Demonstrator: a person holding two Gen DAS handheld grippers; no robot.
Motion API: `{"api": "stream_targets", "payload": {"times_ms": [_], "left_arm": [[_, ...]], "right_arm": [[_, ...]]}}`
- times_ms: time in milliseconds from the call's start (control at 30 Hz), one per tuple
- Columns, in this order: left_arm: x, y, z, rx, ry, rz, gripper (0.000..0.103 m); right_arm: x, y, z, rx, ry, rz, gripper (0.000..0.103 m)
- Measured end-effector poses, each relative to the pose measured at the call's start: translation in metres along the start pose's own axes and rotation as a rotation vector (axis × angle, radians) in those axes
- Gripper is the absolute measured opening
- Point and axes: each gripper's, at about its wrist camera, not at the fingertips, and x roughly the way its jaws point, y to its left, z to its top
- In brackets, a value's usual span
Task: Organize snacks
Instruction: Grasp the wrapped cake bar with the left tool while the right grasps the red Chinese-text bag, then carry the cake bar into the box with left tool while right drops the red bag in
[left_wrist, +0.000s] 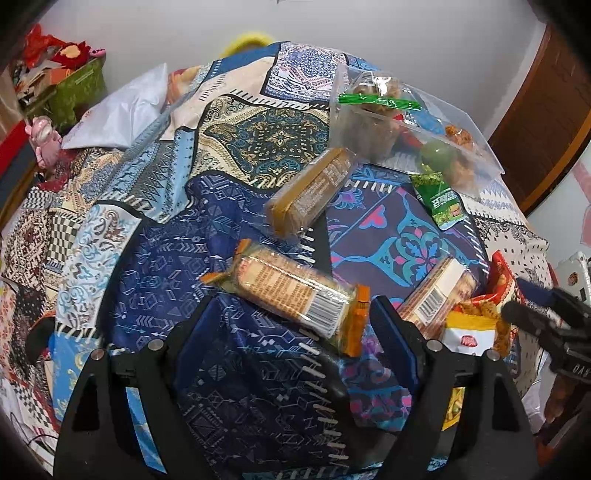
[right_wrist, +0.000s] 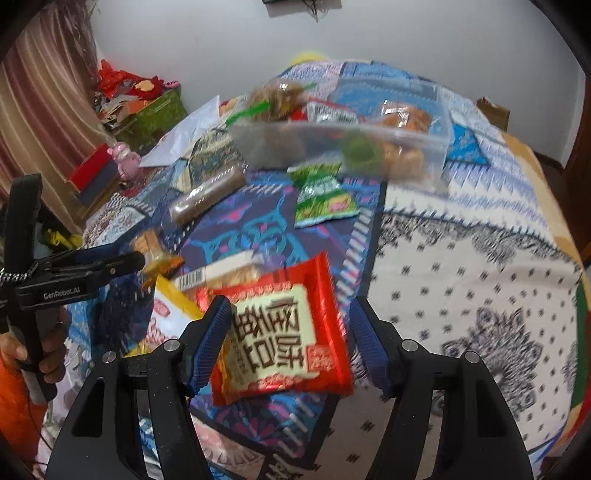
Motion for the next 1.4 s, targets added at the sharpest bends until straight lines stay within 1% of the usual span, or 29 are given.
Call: {"api": "stream_targets", "payload": {"times_ms": [33,67,200,233,333,400,467,500,567,633,700,833,900,1000,1133,1233,1400], "left_arm": [[0.001,-0.001,0.001,0.000,0.002,-0.006,0.083],[0.002,-0.002,0.002,-0.001,0.004,-0.011,0.083],[0.012,-0.006,0.009,-0.016,0.022,-0.046,0.083],[0.016,-0.007,0.011,-0.022,0.030,-0.045,0.083],[0.028,-0.007,0.014,-0.035,0.053,-0.036,0.083],[0.035,-0.005,0.015,-0.051,0.066,-0.027,0.083],[0.042,-0.002,0.015,-0.069,0.078,-0.023,0.083],[0.043,0.000,0.015,-0.075,0.073,-0.026,0.083],[0.043,0.003,0.015,-0.080,0.057,-0.024,0.083],[0.040,0.006,0.013,-0.091,0.027,-0.026,0.078],[0.039,0.009,0.013,-0.101,0.015,-0.021,0.071],[0.037,0.017,0.012,-0.124,0.004,-0.037,0.065],[0.035,0.017,0.010,-0.115,-0.001,-0.040,0.059],[0.028,0.015,0.004,-0.093,-0.009,-0.040,0.054],[0.016,0.013,-0.005,-0.060,-0.023,-0.037,0.052],[0.003,0.008,-0.009,-0.029,-0.050,-0.022,0.051],[-0.020,0.001,-0.001,0.002,-0.100,-0.033,0.051]], "right_arm": [[0.000,0.000,0.000,0.000,0.000,0.000,0.064],[0.002,0.001,-0.001,0.004,0.006,0.006,0.069],[0.012,0.003,-0.006,-0.001,0.031,0.005,0.070],[0.013,0.004,-0.007,-0.003,0.030,0.003,0.072],[0.016,0.007,-0.007,-0.019,0.031,0.001,0.073],[0.017,0.008,-0.008,-0.032,0.022,-0.001,0.070],[0.017,0.008,-0.007,-0.033,0.018,0.002,0.065],[0.017,0.008,-0.007,-0.034,0.014,0.004,0.065],[0.016,0.007,-0.006,-0.036,0.002,0.000,0.060],[0.014,0.007,-0.006,-0.037,-0.010,-0.004,0.056],[0.012,0.005,-0.006,-0.035,-0.019,-0.005,0.053],[0.008,-0.003,-0.004,-0.008,-0.034,0.000,0.049],[0.007,-0.004,-0.004,-0.005,-0.038,-0.002,0.047],[0.003,-0.007,-0.002,0.002,-0.049,-0.011,0.044],[-0.001,-0.011,0.000,0.016,-0.062,-0.017,0.041],[-0.005,-0.012,0.002,0.020,-0.076,-0.026,0.038],[-0.012,-0.013,0.007,0.017,-0.098,-0.040,0.035]]}}
